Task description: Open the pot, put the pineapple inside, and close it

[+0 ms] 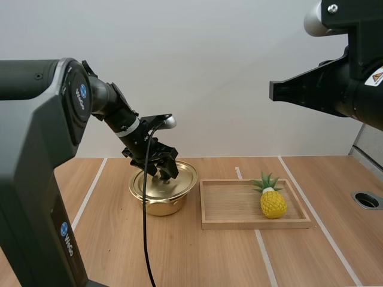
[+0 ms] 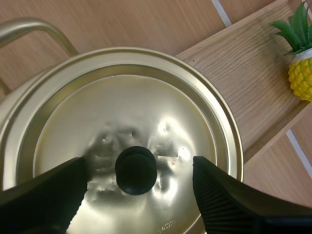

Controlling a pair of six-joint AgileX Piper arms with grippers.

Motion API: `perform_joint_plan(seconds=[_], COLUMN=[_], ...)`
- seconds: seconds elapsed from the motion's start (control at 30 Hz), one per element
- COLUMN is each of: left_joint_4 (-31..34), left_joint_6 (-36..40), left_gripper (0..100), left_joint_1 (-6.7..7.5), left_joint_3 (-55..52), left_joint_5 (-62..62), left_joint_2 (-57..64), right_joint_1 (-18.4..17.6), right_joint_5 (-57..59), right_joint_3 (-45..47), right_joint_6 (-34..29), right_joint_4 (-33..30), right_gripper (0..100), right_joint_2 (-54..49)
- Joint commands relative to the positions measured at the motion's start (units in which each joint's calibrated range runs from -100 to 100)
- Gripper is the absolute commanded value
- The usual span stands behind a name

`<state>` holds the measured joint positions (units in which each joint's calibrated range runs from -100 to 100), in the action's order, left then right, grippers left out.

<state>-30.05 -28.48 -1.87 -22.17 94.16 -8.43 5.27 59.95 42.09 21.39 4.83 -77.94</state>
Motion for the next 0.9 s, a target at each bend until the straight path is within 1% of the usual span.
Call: perform_joint_plan(seconds=[0.0, 0.03, 0.07, 0.1, 0.13, 0.17, 0.2, 0.27, 0.3, 0.57, 0.77, 0.87], left_joint_4=[-0.6, -0.6, -0.6, -0.6, -0.6, -0.6, -0.6, -0.6, -0.6, -2.1, -2.8, -4.1], left_joint_6=[-0.3, -0.3, -0.3, -0.3, -0.3, -0.2, -0.1, -0.1, -0.1, -0.1, -0.1, -0.1], left_gripper=[100, 100, 98, 91, 81, 66, 49, 10, 0, 0, 0, 0], left_joint_1=[0.23, 0.23, 0.23, 0.23, 0.23, 0.23, 0.23, 0.23, 0.23, 0.23, 0.15, -0.07], left_joint_3=[-0.2, -0.2, -0.2, -0.2, -0.2, -0.2, -0.2, -0.2, -0.2, -0.2, 2.7, 3.9], left_joint_5=[-0.3, -0.3, -0.3, -0.4, -0.9, -0.9, -0.9, -0.9, -0.9, -1.1, -1.1, -4.3], left_joint_2=[0.2, 0.2, 0.2, 0.2, 0.2, 0.2, 0.2, 0.2, 0.2, 0.3, 1.1, 3.8], right_joint_1=[0.2, 0.2, 0.2, 0.2, 0.2, 0.2, 0.2, 0.2, 0.2, 0.2, 0.2, 0.2], right_joint_5=[-0.5, -0.5, -0.4, 0.1, 0.7, 1.3, 1.5, 2.1, 2.1, 2.1, 2.1, 2.1], right_joint_3=[-0.3, -0.3, -0.3, -0.3, -0.3, -0.3, -0.3, -0.3, -0.3, -0.3, -0.3, -0.3], right_joint_6=[-0.1, -0.1, -0.1, -0.1, -0.1, -0.1, -0.1, -0.1, -0.1, -0.1, -0.1, -0.1], right_joint_4=[-0.5, -0.5, -0.5, -0.5, -0.4, -0.2, 0.0, 0.0, 0.2, 0.5, 0.5, 0.5], right_gripper=[0, 0, 0, 0, 0, 0, 0, 0, 0, 0, 0, 0], right_joint_2=[-0.1, -0.1, -0.1, -0.1, -0.1, -0.1, -0.1, -0.1, -0.1, -0.1, -0.1, -0.1])
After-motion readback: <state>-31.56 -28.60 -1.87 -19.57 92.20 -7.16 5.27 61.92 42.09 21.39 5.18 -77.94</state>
